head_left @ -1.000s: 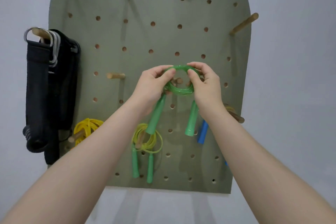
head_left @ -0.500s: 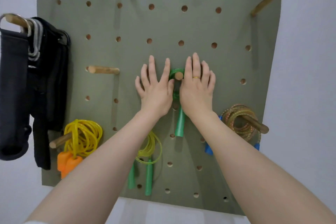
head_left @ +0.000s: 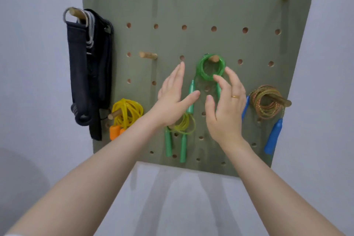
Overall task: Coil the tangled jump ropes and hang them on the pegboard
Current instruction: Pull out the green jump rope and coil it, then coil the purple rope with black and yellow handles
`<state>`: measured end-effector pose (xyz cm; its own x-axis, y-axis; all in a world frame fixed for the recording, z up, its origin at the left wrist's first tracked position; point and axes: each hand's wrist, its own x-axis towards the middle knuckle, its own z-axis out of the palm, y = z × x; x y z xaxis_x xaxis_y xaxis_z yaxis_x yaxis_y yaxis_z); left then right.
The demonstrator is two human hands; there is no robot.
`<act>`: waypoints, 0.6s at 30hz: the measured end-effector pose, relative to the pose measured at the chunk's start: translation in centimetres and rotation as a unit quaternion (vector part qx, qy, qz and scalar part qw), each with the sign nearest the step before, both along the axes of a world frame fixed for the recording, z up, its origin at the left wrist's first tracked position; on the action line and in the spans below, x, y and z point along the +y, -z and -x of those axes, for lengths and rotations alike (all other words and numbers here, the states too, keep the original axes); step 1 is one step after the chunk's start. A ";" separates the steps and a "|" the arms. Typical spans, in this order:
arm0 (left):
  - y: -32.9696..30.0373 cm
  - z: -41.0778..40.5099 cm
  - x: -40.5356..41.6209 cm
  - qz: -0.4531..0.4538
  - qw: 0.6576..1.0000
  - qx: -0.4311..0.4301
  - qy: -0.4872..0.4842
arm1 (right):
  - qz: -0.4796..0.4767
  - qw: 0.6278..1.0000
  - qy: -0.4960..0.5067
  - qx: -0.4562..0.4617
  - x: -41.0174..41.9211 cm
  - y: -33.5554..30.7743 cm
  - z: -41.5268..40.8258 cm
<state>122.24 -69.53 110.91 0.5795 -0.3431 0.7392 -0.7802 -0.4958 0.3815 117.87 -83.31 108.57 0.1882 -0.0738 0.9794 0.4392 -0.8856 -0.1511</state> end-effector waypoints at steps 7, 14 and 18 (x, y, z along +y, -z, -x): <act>11.5 6.7 13.5 -0.064 0.988 0.140 -0.005 | 0.171 0.927 -0.176 0.283 12.8 8.5 2.9; 29.7 23.6 37.1 -0.152 0.845 0.452 -0.243 | 0.413 0.668 -0.288 0.547 31.5 24.1 7.5; 34.3 35.8 45.2 -0.075 0.748 0.561 -0.348 | 0.523 0.520 -0.357 0.573 41.7 31.5 13.0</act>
<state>86.44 -24.33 76.57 0.8830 0.2988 -0.3620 0.4548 -0.7357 0.5019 104.85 -41.58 77.10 0.3068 0.8756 -0.3731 0.8648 -0.4201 -0.2749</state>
